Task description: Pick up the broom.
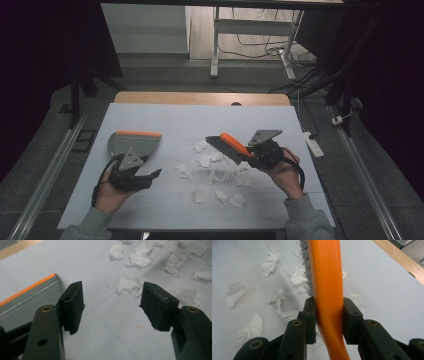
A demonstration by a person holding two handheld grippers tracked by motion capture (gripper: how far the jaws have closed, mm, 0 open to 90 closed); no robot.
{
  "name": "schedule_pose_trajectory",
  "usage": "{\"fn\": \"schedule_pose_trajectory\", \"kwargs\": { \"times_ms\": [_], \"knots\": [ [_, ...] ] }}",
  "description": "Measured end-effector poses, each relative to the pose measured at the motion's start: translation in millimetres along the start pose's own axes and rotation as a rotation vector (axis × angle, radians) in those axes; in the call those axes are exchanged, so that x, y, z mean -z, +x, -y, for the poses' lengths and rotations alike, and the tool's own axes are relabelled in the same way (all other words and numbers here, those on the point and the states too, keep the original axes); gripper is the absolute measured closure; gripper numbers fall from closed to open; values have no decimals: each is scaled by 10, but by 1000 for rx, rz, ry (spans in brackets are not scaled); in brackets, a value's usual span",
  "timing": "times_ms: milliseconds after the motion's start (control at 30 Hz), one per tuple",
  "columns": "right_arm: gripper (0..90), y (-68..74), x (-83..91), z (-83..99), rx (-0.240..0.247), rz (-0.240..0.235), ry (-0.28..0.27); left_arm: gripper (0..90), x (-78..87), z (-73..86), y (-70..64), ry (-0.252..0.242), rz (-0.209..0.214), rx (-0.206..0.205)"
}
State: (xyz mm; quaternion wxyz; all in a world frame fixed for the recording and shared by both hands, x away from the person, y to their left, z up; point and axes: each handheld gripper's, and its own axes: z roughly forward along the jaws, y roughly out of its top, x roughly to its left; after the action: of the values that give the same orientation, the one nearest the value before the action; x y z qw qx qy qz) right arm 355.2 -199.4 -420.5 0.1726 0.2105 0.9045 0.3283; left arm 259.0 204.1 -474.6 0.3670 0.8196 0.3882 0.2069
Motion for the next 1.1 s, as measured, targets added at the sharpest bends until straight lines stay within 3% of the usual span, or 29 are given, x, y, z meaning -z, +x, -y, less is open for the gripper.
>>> {"fn": "schedule_pose_trajectory", "kwargs": {
  "times_ms": [300, 767, 1000, 1100],
  "knots": [
    [685, -73, 30, 101, -51, 37, 5, 356, -11, 146, 61, -7, -6, 42],
    [686, -226, 142, 152, -105, 84, -23, 358, -79, 199, 50, -1, 19, 37],
    [687, -464, 101, 90, -159, 111, 1, 358, -79, 197, 75, -3, 21, 43],
    [690, -615, 71, 47, -168, 116, 43, 358, -90, 212, 87, 7, 23, 45]
  ]
}}
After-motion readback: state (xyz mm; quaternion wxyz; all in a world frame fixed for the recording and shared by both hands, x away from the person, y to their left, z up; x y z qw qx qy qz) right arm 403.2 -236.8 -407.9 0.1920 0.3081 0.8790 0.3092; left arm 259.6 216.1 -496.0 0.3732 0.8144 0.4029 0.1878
